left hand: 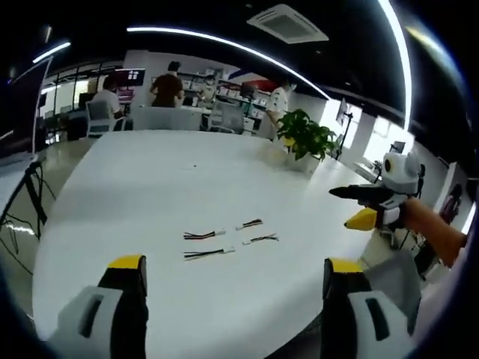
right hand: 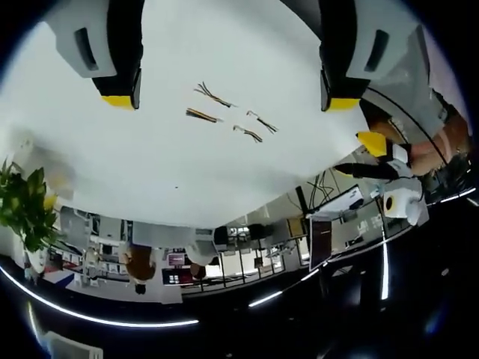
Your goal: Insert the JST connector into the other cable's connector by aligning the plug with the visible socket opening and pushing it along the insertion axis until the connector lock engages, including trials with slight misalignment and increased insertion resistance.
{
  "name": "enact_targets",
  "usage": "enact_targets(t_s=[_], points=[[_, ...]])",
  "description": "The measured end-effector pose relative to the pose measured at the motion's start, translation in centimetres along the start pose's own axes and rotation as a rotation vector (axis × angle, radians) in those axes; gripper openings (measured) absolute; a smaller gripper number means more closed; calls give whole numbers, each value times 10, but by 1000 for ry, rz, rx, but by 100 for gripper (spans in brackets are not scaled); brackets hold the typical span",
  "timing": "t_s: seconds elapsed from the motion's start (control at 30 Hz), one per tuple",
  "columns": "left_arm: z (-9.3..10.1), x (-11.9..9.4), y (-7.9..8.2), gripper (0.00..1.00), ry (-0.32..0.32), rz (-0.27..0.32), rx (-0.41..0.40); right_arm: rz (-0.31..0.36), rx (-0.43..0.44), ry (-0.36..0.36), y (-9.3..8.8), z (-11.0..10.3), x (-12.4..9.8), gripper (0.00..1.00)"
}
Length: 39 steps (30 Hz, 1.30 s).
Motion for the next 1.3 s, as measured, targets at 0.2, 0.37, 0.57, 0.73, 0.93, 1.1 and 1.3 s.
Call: enact_targets(t_s=[0.2, 0.37, 0.57, 0.73, 0.93, 1.1, 1.3], points=[[-2, 9, 14, 96, -12, 18, 20, 4, -18, 6, 4, 0, 4, 98], [-2, 17, 18, 96, -29, 12, 34, 0, -19, 9, 5, 2, 6, 97], [-3, 28, 24, 95, -53, -9, 66, 2, -33, -7, 10, 10, 8, 96], [-2, 37, 32, 95, -68, -17, 104, 7, -57, -18, 17, 16, 11, 96], [-3, 44, 40, 95, -82, -17, 127, 16, -66, -23, 22, 20, 16, 95], [-8, 49, 44, 95, -76, -28, 149, 17, -76, -20, 24, 21, 22, 94], [-12, 51, 42, 94, -76, -49, 153, 2, -78, -10, 24, 22, 31, 93]])
Point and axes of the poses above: the point that each gripper's makers call its tool centre point, and the gripper's own axes: x roughly forward along the fingers, z roughly to its right, y roughly out of its top, the point moved 4 cm from there along -x, roughly backward along the fingers, and after that the axes turned 10 degrees about -y, right-handed, at the moved point
